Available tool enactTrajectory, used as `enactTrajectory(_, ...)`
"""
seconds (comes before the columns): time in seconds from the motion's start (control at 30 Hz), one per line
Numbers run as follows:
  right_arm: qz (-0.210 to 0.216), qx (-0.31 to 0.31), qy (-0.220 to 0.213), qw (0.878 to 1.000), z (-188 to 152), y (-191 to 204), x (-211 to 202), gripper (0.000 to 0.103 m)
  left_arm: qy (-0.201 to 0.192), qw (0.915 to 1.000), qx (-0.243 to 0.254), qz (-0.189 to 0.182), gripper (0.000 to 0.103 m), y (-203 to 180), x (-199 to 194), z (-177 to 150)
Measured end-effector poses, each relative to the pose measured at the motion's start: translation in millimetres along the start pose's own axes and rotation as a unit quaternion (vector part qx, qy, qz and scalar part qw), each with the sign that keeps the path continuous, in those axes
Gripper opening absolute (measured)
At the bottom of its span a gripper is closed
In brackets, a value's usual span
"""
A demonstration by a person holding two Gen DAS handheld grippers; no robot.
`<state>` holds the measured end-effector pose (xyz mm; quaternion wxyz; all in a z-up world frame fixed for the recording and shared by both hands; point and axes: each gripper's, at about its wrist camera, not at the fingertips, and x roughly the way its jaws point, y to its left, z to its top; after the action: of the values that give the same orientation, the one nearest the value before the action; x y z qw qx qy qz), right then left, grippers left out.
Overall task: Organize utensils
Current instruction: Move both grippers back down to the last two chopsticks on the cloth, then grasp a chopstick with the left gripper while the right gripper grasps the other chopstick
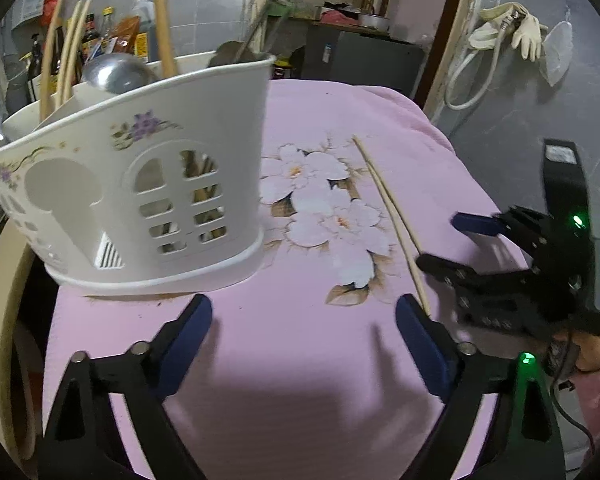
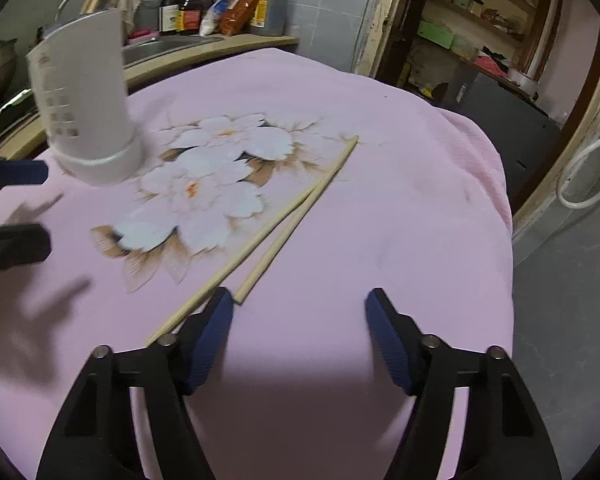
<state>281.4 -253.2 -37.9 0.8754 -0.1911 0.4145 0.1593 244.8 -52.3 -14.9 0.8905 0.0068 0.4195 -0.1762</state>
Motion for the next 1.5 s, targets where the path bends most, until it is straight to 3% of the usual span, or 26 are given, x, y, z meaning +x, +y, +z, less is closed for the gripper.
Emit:
enactTrajectory(0.23, -0.022, -0.01, -0.004, 1.0, 10, -13, 9, 0.021, 0.027, 0.9992, 0.01, -0.026, 0.052, -11, 12, 2)
enactTrajectory(0.27, -0.028, -0.012, -0.006, 1.0, 10, -15, 8, 0.008, 0.029, 0.9991, 0.011, -0.03, 0.049, -14, 13, 3)
enactTrajectory(0.3, -0.034, -0.014, -0.007, 0.999, 10, -17, 8, 0.006, 0.031, 0.9989, 0.013, -0.034, 0.045, -17, 15, 4)
enactTrajectory(0.4, -0.021, -0.006, -0.01, 1.0, 6, -25, 6, 0.004, 0.038, 0.9979, 0.019, -0.05, 0.037, -26, 22, 11)
enactTrajectory(0.7, -0.036, 0.016, -0.015, 0.999, -24, -45, -24, 0.004, 0.066, 0.9937, 0.048, -0.077, 0.026, -58, 60, 43)
enactTrajectory(0.93, -0.011, 0.046, -0.017, 0.999, -39, -57, -42, 0.005, 0.091, 0.9931, 0.031, -0.068, 0.019, -62, 101, 70)
enactTrajectory(1.03, -0.009, 0.043, -0.02, 0.999, -36, -56, -40, 0.009, 0.084, 0.9947, 0.026, -0.053, 0.012, -61, 107, 79)
enactTrajectory(1.07, -0.005, 0.044, -0.02, 0.999, -33, -58, -38, 0.013, 0.083, 0.9951, 0.026, -0.047, 0.004, -60, 109, 80)
enactTrajectory(1.13, 0.01, 0.056, -0.022, 0.998, -28, -62, -33, 0.024, 0.081, 0.9956, 0.014, -0.045, 0.004, -55, 111, 81)
enactTrajectory(1.5, 0.09, 0.056, 0.0, 0.994, 18, -69, 9, 0.025, 0.07, 0.9965, -0.037, -0.027, 0.003, -28, 82, 64)
